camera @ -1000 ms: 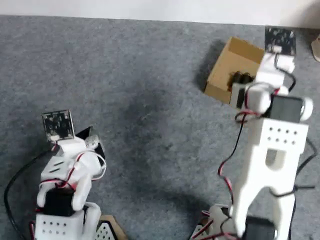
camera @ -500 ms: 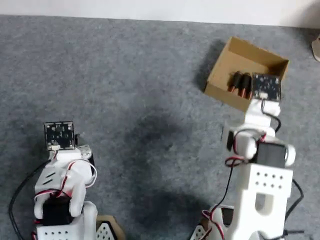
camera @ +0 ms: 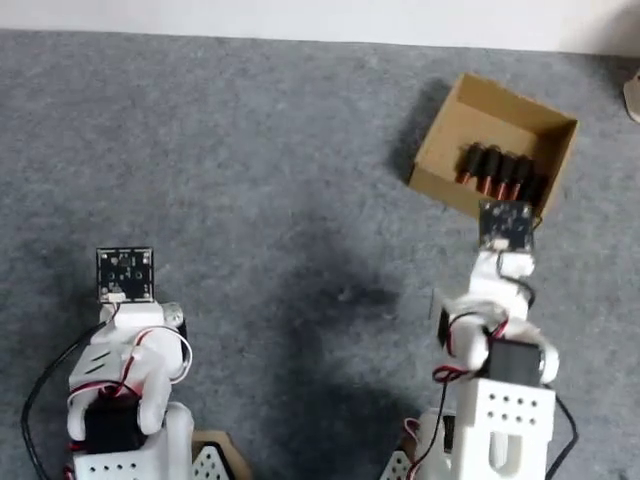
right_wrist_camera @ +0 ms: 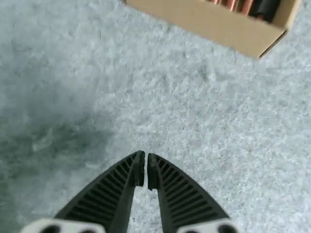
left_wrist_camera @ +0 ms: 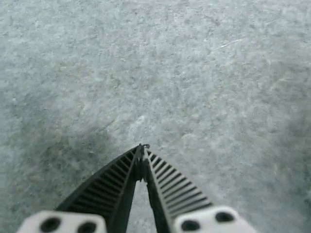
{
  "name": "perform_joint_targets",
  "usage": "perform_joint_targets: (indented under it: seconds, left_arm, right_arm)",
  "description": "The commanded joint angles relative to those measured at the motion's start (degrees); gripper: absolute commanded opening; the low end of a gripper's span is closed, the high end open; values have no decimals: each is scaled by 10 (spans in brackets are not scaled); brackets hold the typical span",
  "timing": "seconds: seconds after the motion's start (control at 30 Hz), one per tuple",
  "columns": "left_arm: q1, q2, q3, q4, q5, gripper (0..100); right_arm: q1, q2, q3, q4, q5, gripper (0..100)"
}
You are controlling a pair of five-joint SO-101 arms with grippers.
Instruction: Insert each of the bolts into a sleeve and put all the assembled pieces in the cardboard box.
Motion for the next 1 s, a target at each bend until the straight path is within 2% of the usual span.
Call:
perform_joint_targets:
  seconds: [0.0,0.13,0.5,0.67,0.83,0.97]
  left_arm:
    - [-36,-3,7,-3,-32,7]
    - [-65,-3,43,-3,-39,7]
    - [-67,-3,106,3,-80,7]
    - [-67,-3,157,2,-81,7]
    - [-67,-3,157,47,-77,7]
    - [-66,-3,157,47,-79,7]
  right_arm:
    - [0,-66,51,-27,11,5]
    - [0,-153,91,-29,11,6]
    - [1,-364,221,-7,11,6]
    - [7,-362,242,16,11,6]
    - [70,-365,276,12,13,6]
    - [80,-365,337,12,14,6]
